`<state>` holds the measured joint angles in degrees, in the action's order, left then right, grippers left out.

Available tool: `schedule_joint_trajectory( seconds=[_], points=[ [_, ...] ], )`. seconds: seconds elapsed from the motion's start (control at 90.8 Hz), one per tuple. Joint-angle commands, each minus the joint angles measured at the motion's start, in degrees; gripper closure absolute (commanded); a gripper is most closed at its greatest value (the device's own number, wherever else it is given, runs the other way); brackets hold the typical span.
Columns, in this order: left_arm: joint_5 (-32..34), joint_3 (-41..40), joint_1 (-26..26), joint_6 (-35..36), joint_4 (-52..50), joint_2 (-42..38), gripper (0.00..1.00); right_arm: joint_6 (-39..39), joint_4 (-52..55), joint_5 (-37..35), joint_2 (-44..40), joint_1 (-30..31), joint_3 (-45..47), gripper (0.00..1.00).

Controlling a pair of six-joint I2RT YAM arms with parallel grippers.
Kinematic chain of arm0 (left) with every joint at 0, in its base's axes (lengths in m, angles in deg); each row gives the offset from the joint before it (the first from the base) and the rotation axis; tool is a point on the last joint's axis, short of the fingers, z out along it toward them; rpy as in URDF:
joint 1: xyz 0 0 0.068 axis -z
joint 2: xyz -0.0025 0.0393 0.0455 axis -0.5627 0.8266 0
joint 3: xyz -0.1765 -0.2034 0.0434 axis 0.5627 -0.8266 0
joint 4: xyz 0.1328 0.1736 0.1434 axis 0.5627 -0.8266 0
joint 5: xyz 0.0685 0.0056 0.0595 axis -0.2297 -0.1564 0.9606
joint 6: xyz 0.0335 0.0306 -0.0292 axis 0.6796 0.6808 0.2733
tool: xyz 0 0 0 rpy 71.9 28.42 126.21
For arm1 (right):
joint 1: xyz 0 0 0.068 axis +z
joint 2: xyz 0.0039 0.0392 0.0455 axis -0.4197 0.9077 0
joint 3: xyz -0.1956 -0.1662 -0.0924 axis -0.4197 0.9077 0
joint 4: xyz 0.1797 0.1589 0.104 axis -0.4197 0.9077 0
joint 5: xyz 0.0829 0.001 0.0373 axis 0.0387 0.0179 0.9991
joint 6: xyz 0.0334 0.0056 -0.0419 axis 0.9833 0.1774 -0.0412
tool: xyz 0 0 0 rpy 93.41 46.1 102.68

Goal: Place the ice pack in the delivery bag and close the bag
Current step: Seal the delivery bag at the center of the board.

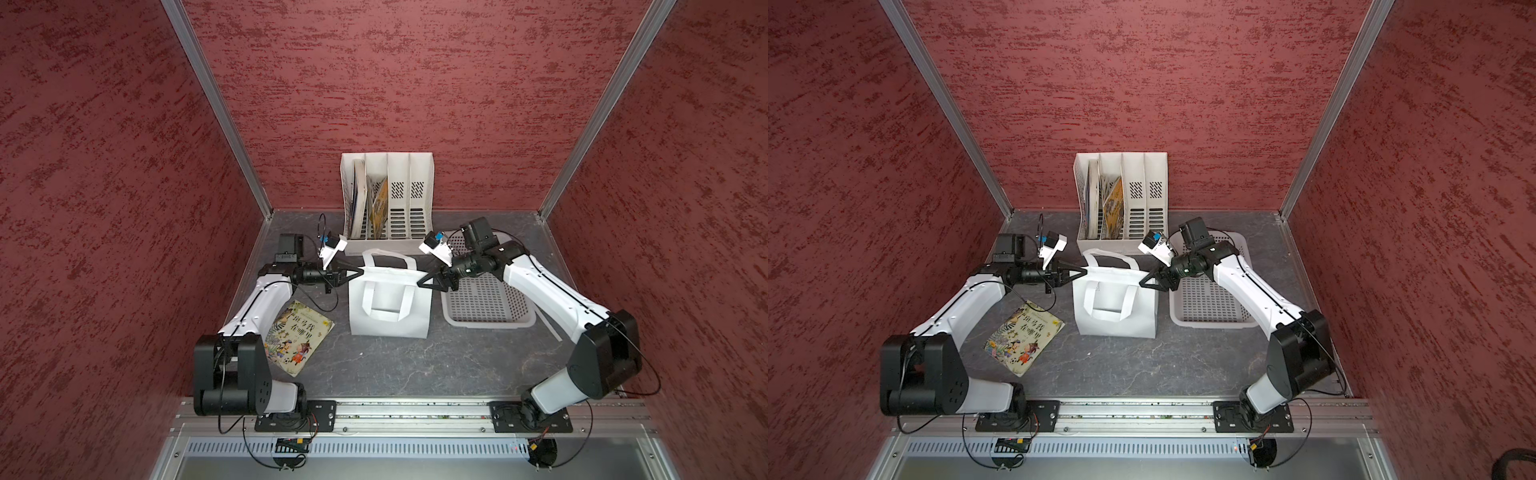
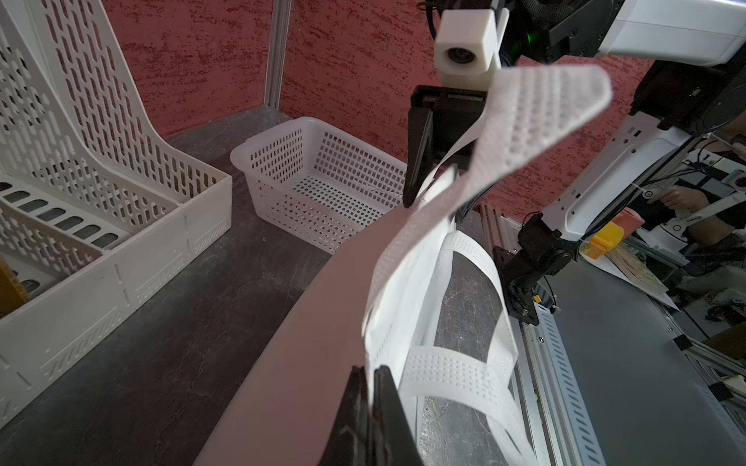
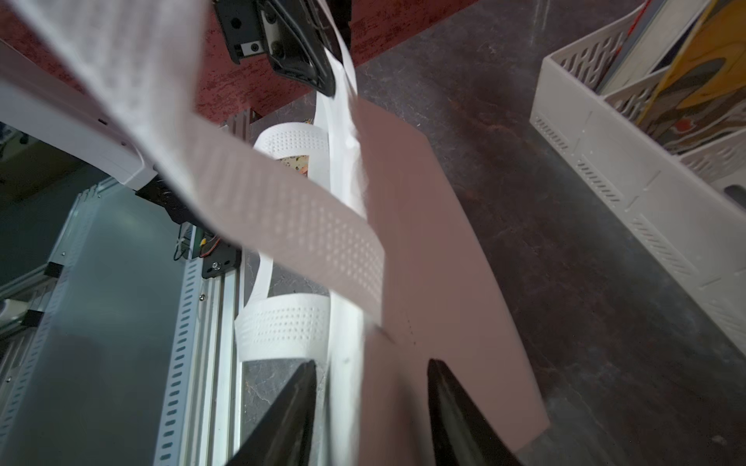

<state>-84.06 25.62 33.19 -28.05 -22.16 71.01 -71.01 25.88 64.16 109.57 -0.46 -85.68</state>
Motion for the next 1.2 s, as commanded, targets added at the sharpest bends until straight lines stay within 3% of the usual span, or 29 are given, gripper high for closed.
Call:
schedule_joint_trajectory(
  seconds=[0.0,0.066,0.242,0.297,0.331,0.375,0.529,0.76,0.771,0.804,0.837,0.881,0.959,1.003,1.014,1.058,1.069,1.091,1.124,1.19],
  points=[
    [0.29,1.59,0.29,0.4,-0.53,0.52,1.0,0.7,-1.51,-0.15,0.02,-0.29,-0.62,0.78],
    [0.28,1.56,0.29,0.52,-0.9,0.52,1.0,-0.22,1.06,-1.14,1.21,-0.28,-1.87,1.0],
    [0.54,1.06,0.21,-0.27,-0.05,-0.76,0.99,3.55,-7.74,-6.46,-4.07,-0.32,4.2,1.0],
    [0.54,0.83,0.46,-0.91,0.78,-1.2,0.98,5.84,-12.72,-7.25,-7.18,0.09,6.29,0.39],
    [0.55,0.72,0.69,-0.98,0.96,-1.53,0.98,6.03,-14.96,-7.39,-8.8,0.97,7.43,0.13],
    [0.54,0.6,1.01,-0.82,0.99,-1.83,0.98,5.04,-17.23,-8.03,-9.97,2.8,7.8,0.03],
    [0.55,-0.14,1.9,0.14,0.89,-2.39,0.98,1.32,-9.77,-13.26,-1.61,8.31,-3.13,0.02],
    [0.95,-0.47,2.25,1.16,0.48,-4.02,0.98,-6.99,5.61,-20.33,10.61,13.44,-16.84,0.17],
    [0.97,-0.53,2.27,1.17,0.56,-4.1,0.98,-7.05,5.73,-20.28,10.82,13.57,-17.12,0.2],
    [0.98,-0.63,2.27,1.17,0.63,-4.17,0.98,-7.23,6.57,-20.12,11.42,13.6,-17.59,0.42],
    [1.04,-0.68,2.27,1.12,0.76,-4.2,0.98,-7.36,7.63,-20.03,12.23,13.6,-18.76,0.73],
    [1.21,-0.76,2.29,1.06,0.93,-4.18,0.98,-7.15,9.16,-20.42,13.29,13.61,-20.6,1.0],
    [1.93,-0.98,2.38,0.2,1.78,-4.27,0.85,-6.39,8.47,-20.18,13.22,13.52,-21.2,1.0],
    [2.86,-1.36,2.38,-1.07,2.98,-4.73,0.69,-3.92,6.1,-20.33,11.86,13.48,-20.32,1.0],
    [3.15,-1.51,2.38,-1.79,3.48,-4.89,0.63,-3.1,5.27,-20.41,11.4,13.46,-19.91,0.89],
    [4.55,-2.49,2.33,-4.0,5.64,-6.28,0.36,-1.11,2.2,-20.44,9.49,13.43,-18.48,0.2],
    [4.7,-2.82,2.31,-4.44,5.95,-6.68,0.31,-0.69,1.56,-20.38,8.81,13.43,-18.12,0.1],
    [4.92,-3.63,2.25,-4.97,7.02,-7.79,0.18,0.01,0.05,-20.24,7.44,13.41,-16.9,0.04],
    [5.68,-5.41,2.16,-6.59,9.78,-10.31,0.03,1.0,-2.28,-20.5,4.73,13.44,-14.63,0.02],
    [7.74,-10.08,1.1,-11.13,17.58,-16.59,0.0,2.53,-7.84,-23.47,-3.07,13.2,-9.0,0.01]
  ],
)
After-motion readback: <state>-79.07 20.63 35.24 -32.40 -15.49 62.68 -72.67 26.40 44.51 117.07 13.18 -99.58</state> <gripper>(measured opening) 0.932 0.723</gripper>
